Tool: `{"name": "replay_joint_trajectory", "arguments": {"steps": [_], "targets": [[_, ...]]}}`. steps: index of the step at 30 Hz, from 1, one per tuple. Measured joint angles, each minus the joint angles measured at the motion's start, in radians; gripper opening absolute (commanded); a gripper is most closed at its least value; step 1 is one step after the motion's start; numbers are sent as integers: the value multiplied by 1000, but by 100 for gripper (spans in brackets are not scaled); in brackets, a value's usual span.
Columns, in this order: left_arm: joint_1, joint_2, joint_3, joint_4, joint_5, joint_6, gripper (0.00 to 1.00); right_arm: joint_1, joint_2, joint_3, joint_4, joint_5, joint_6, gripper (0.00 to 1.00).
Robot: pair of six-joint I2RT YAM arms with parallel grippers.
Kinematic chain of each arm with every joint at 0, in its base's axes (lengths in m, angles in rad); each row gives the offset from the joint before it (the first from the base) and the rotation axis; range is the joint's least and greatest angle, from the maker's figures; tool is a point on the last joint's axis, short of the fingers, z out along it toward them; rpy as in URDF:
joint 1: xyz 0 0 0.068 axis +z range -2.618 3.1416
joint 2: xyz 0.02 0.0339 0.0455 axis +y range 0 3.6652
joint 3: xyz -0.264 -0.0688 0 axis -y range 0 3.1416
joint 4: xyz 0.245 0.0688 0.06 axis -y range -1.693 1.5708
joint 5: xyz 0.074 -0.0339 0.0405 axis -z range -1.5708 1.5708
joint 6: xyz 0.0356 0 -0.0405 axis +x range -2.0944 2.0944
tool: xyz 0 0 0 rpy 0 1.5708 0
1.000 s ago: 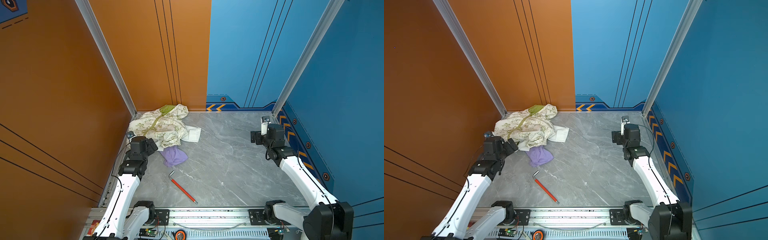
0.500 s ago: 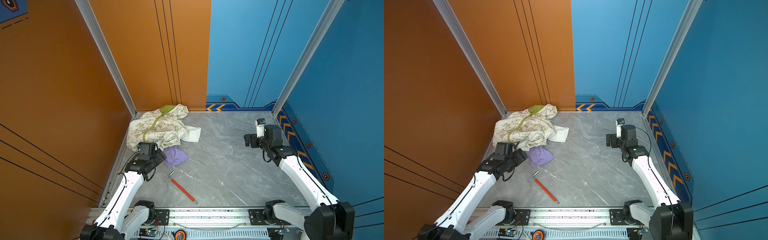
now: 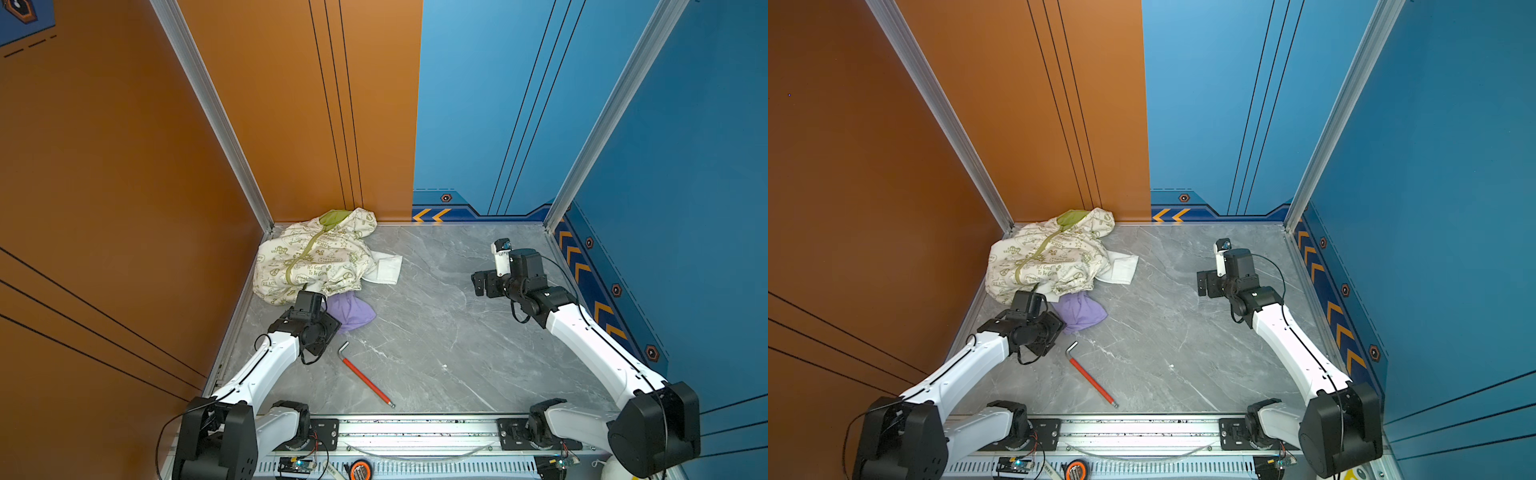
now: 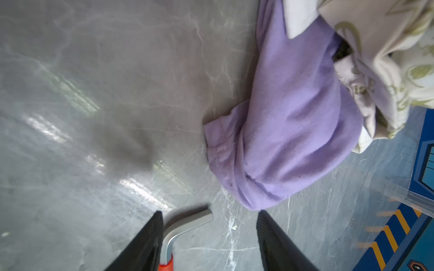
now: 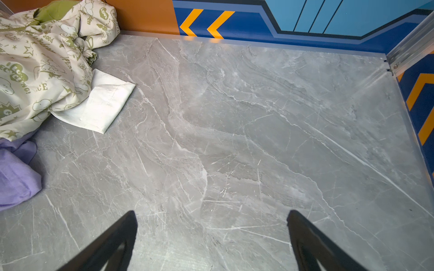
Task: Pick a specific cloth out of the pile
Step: 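Move the left gripper toward the lavender cloth under the pile while the right arm lifts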
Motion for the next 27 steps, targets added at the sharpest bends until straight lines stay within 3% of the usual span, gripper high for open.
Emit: {"name": "replay_joint_trajectory", "arguments": {"steps": [12, 19, 25, 27], "targets": [[32, 134, 0, 158, 56, -83, 46, 23, 66, 45, 0, 0, 5, 100], [32, 206, 2, 195, 82, -98, 27, 34, 78, 49, 0, 0, 5, 100], [32, 220, 3, 211, 89, -100, 3, 38, 79, 49, 0, 0, 5, 100], [32, 220, 10, 209, 89, -92, 0, 39, 80, 49, 0, 0, 5, 100]]}}
